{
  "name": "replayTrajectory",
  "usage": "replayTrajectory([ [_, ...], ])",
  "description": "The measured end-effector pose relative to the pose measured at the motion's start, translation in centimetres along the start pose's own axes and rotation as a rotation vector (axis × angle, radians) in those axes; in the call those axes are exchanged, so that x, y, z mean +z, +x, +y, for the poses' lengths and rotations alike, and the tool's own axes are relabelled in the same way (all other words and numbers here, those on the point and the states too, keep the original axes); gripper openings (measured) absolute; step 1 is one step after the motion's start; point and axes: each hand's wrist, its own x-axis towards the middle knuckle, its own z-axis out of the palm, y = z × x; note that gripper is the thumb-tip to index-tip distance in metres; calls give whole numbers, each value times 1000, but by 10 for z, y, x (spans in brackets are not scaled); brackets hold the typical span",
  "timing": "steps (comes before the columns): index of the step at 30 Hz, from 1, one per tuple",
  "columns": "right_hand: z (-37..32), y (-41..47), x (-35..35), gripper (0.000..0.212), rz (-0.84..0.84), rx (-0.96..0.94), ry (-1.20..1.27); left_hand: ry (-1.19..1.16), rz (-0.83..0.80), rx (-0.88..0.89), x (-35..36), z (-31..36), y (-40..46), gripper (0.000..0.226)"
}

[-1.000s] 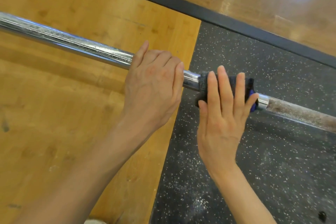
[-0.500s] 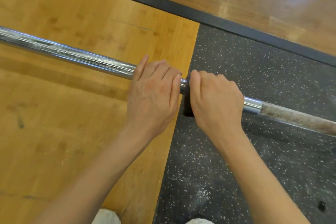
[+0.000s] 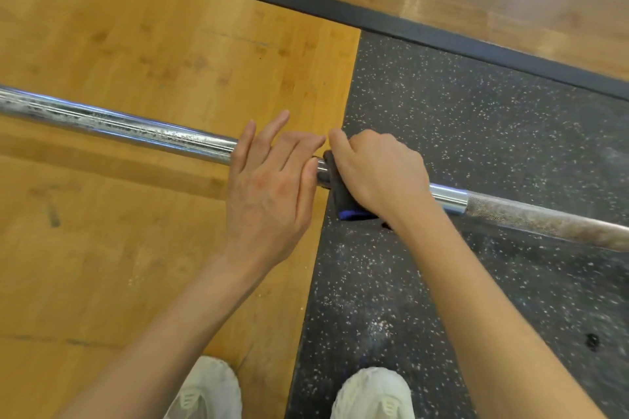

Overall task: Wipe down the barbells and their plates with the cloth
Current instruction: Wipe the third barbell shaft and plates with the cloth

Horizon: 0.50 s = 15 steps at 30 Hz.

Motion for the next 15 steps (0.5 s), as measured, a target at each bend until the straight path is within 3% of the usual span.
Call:
replayTrajectory([
  [2, 1, -33, 17, 20, 165, -76, -68, 9, 4, 7, -1, 0, -5, 51],
  [5, 3, -70, 38, 35, 315, -45, 69, 28, 5, 7, -1, 1, -11, 52],
  [8, -7, -41, 14, 52, 47, 56, -16, 17, -32, 1, -5, 2, -16, 53],
  [11, 16, -26, 1, 57, -57, 59, 90, -52, -53, -17, -14, 2, -21, 52],
  [12, 24, -34, 2, 53, -1, 30, 56, -80, -45, -41, -17, -1, -23, 52],
  [15, 46, -70, 26, 42, 422, 10, 24, -82, 21, -148, -29, -20, -28, 53],
])
